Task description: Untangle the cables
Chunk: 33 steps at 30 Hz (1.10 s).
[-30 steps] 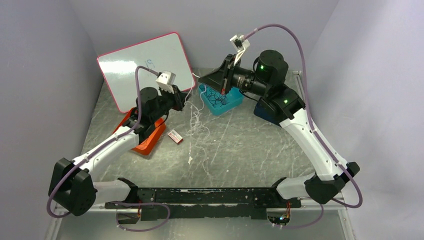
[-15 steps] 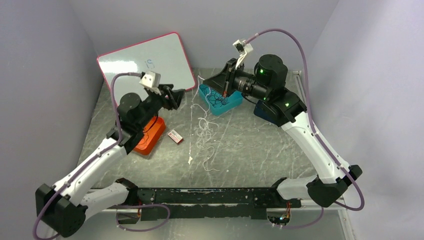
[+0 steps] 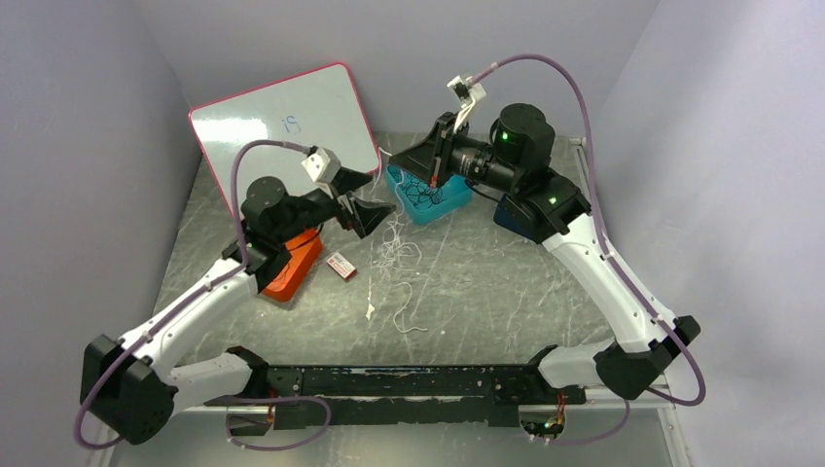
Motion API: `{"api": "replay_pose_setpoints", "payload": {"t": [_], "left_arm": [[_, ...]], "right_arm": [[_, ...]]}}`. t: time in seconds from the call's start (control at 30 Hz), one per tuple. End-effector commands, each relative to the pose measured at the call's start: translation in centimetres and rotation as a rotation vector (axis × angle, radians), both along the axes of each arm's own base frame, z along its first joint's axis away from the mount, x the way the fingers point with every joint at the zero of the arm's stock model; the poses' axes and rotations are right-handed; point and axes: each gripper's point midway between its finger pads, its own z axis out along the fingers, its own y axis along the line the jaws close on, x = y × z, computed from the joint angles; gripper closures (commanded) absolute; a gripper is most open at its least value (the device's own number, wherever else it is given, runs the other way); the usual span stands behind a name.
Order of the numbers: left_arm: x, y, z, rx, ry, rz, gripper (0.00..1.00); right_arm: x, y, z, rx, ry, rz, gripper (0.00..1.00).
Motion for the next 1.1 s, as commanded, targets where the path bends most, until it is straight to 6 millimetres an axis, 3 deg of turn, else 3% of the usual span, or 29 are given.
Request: {"api": "replay_pose_setpoints", "payload": {"t": [0.0, 0.23, 0.4, 0.53, 0.63, 0.77, 1.07], "left_arm": [[-0.1, -1.9, 3.2, -0.031, -0.133, -0.096, 0.01], [-0.7, -5.1, 3.1, -0.063, -0.123, -0.228, 0.04], [-2.2, -6.5, 1.1, -0.074, -0.067, -0.281, 0.15], [-2.5, -6.6, -0.7, -0.083, -0.008, -0.27, 0.31], [-2.5, -6.7, -2.1, -0.08, 0.035, -0.273, 0.45], [-2.9, -6.6, -4.2, -0.068, 0.092, -0.282, 0.76], [-4.2, -6.0, -9.6, -0.065, 0.237, -0.273, 0.76]], "right_arm": [[-1.0, 0.9, 1.6, 0.052, -0.021, 0.082, 1.0], [-0.9, 1.3, 2.0, 0.068, -0.019, 0.091, 1.0], [-0.4, 1.3, 2.5, 0.082, -0.031, 0.07, 1.0], [-0.5, 1.2, 3.7, 0.116, -0.054, 0.064, 1.0], [-0.3, 0.8, 5.1, 0.142, -0.087, 0.042, 1.0], [0.3, -0.4, 7.9, 0.173, -0.158, -0.037, 1.0], [0.1, -2.7, 15.2, 0.269, -0.321, -0.142, 1.0]]}}
